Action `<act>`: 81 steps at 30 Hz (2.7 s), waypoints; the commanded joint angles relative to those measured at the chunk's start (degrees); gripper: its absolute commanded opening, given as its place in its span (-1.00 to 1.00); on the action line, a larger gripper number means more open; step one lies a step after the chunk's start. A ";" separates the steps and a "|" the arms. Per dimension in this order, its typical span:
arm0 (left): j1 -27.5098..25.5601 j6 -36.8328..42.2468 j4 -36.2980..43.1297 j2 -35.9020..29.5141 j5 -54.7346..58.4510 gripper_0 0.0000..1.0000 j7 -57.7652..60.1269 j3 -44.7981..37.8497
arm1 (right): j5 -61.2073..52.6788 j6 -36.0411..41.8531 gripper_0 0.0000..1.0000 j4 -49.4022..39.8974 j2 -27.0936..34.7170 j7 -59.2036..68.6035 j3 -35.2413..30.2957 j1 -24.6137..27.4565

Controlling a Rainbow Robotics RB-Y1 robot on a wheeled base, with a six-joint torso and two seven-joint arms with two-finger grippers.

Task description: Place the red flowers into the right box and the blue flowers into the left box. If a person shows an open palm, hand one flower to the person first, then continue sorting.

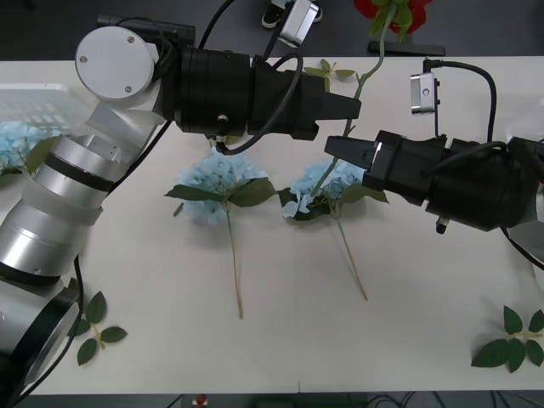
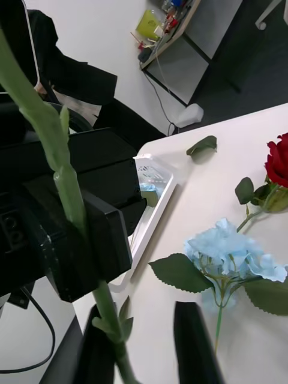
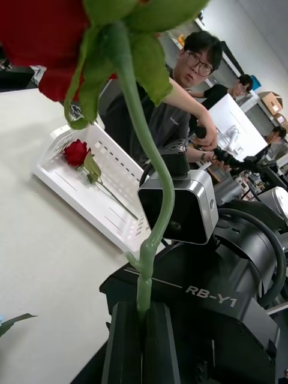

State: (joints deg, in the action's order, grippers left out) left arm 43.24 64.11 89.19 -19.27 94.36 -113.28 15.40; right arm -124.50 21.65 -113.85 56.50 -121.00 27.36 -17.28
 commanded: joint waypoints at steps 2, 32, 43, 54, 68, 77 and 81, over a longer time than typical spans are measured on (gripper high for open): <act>0.80 -0.21 2.04 -0.07 0.65 -1.00 -1.33 -0.81 | -0.66 -0.38 -1.00 -1.91 -0.51 1.91 -0.11 -0.21; 0.80 0.14 2.13 -0.07 1.79 1.00 -0.89 -1.33 | -3.47 -3.37 -1.00 -1.91 1.16 1.83 -0.11 -0.30; 0.80 1.11 2.04 -0.16 1.44 1.00 -0.09 -2.30 | -6.46 4.01 -1.00 4.33 8.80 1.83 -5.91 -0.30; 1.59 15.61 2.13 0.11 -11.13 1.00 7.29 -11.70 | -4.70 46.11 -1.00 38.61 18.21 1.65 -19.89 -5.13; 4.49 27.74 2.75 1.34 -41.18 1.00 16.60 -15.84 | 35.99 56.31 -1.00 55.75 28.67 2.00 -19.80 -7.86; 5.10 28.97 2.75 1.34 -56.92 1.00 23.28 -10.91 | 51.82 46.55 -1.00 62.78 20.32 2.26 -19.89 -7.94; 5.72 28.97 2.66 1.34 -63.33 1.00 26.45 -7.57 | 57.97 43.30 -1.00 66.21 15.75 2.53 -19.89 -9.53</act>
State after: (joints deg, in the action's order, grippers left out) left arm 45.80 92.96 89.59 -18.42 34.27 -87.60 6.20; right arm -69.64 66.01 -49.84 74.28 -120.04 7.77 -24.75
